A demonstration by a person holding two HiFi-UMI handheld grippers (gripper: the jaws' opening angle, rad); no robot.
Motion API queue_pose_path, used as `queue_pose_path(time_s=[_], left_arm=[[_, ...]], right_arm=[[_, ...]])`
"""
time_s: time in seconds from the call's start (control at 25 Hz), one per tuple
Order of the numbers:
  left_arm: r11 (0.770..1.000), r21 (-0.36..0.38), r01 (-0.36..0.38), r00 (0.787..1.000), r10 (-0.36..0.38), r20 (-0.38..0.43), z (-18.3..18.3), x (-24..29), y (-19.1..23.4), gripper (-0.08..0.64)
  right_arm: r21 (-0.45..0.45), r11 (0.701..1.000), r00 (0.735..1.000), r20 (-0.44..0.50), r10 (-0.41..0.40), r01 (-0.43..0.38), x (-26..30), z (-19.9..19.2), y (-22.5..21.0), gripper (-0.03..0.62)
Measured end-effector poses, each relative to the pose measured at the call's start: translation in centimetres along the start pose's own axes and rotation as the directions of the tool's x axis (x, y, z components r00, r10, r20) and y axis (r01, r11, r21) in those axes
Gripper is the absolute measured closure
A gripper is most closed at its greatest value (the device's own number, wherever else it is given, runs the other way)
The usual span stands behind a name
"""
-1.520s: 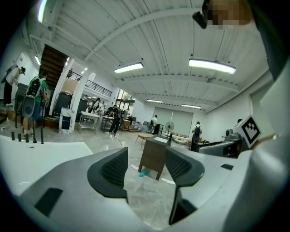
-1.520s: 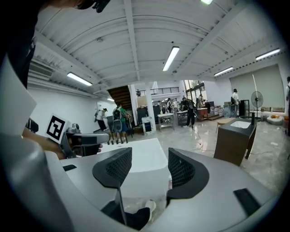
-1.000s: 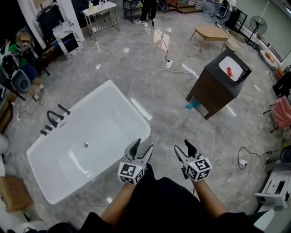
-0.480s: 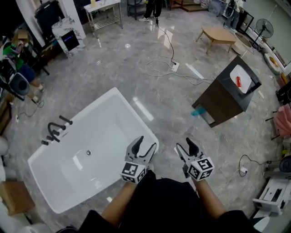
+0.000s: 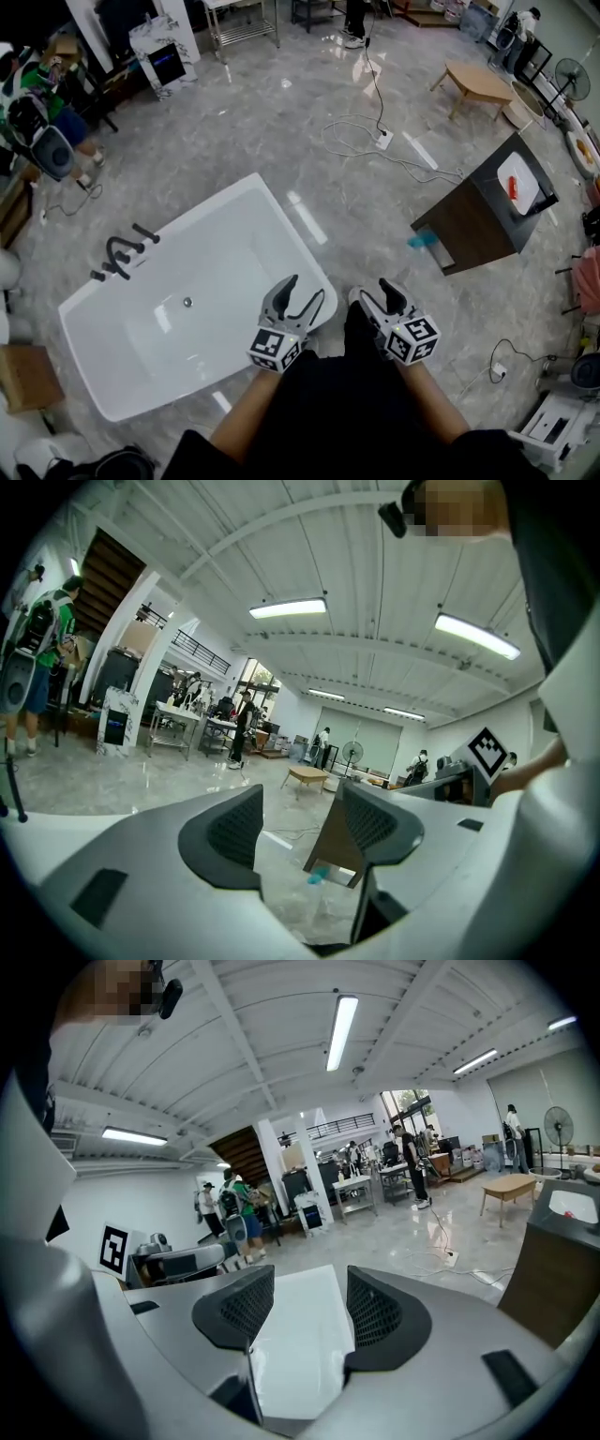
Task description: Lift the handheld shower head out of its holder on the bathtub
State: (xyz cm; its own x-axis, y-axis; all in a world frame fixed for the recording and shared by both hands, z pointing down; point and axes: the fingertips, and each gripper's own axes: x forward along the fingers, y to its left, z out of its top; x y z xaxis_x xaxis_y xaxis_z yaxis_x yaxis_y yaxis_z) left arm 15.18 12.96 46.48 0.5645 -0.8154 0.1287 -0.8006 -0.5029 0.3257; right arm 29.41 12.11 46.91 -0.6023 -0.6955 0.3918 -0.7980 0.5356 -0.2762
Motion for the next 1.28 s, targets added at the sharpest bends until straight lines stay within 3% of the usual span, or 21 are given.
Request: queue_pose_path(time_s=[0.2, 0.44, 0.68, 0.96, 1.12, 1.28], left_arm=[[0.994, 0.002, -0.113, 0.993, 0.113, 0.022, 0.8, 1.9, 3.4, 0.316], [0.962, -0.022, -0.272, 0.962, 0.272, 0.031, 1.1, 8.6, 8.7, 0.314], [0.876, -0.094, -0.473, 0.875, 0.479, 0.066, 4.8, 15.1, 15.0, 0.313], [0.796, -0.121, -0.593, 0.797, 0.602, 0.047, 6.4, 20.6, 17.4, 0.308], [0.767, -0.119, -0.630, 0.769, 0.638, 0.038, 6.8, 22.2, 18.9, 0.306], [0.727, -0.144, -0.671, 0.731, 0.682, 0.036, 7.2, 22.8, 19.7, 0.305]], right_arm=[[-0.015, 0.997, 0.997, -0.012, 0.082, -0.082, 5.6, 2.1, -2.1, 0.376], [-0.039, 0.967, 0.966, -0.074, 0.248, -0.251, 14.9, 4.7, -7.7, 0.376], [-0.103, 0.908, 0.905, -0.184, 0.385, -0.407, 24.9, 10.4, -13.1, 0.376], [-0.070, 0.853, 0.837, -0.254, 0.485, -0.516, 31.0, 13.5, -17.4, 0.376], [-0.059, 0.828, 0.806, -0.276, 0.523, -0.557, 33.3, 14.0, -18.4, 0.376], [-0.060, 0.782, 0.755, -0.316, 0.574, -0.620, 34.7, 13.5, -18.1, 0.376]])
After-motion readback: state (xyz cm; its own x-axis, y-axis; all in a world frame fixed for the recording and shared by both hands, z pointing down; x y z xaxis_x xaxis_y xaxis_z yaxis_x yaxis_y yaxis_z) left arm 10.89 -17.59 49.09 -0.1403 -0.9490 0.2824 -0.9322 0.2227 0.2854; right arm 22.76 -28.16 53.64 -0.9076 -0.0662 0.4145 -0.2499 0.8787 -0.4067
